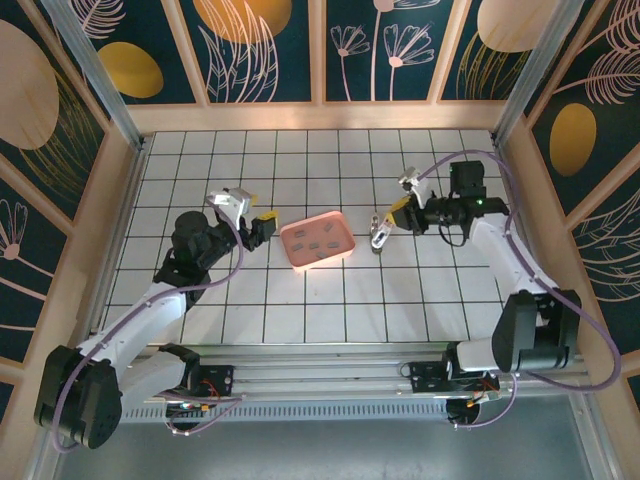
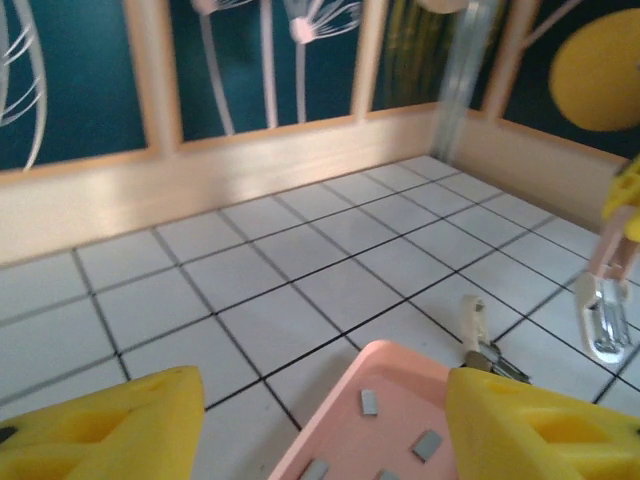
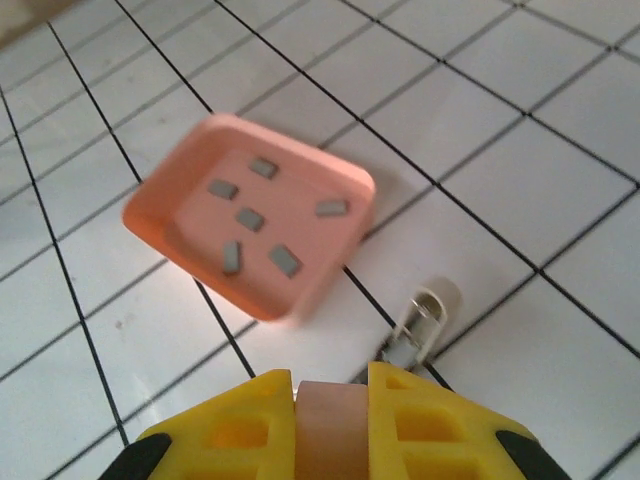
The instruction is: Load the staples into the stapler
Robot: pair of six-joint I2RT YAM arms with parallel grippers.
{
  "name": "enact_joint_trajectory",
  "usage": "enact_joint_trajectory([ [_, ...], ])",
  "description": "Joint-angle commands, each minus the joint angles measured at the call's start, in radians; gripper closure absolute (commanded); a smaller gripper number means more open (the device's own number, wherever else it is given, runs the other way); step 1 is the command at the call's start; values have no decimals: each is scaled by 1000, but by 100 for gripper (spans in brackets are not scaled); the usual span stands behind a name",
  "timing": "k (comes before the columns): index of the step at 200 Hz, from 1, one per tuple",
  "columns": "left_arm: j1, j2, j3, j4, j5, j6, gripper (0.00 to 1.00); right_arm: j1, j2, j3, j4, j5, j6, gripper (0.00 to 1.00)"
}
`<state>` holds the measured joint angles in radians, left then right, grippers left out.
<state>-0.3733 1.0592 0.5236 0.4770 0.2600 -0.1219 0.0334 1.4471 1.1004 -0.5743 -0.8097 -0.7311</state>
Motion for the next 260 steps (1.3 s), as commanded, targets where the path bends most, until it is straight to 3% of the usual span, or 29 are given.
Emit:
enact_joint_trajectory([
  [1, -3, 19, -16, 59, -111, -107, 33, -30, 85, 76, -153, -13, -174, 93],
  [75, -3, 47, -5, 57, -155, -123, 33, -56, 341, 235, -291, 5, -395, 93],
  [120, -3, 61, 12, 26, -186, -89, 33, -63, 450, 306, -348, -14, -437, 92],
  [260, -2, 120, 93, -18, -184, -18, 32, -68, 590, 454, -360, 2, -464, 90],
])
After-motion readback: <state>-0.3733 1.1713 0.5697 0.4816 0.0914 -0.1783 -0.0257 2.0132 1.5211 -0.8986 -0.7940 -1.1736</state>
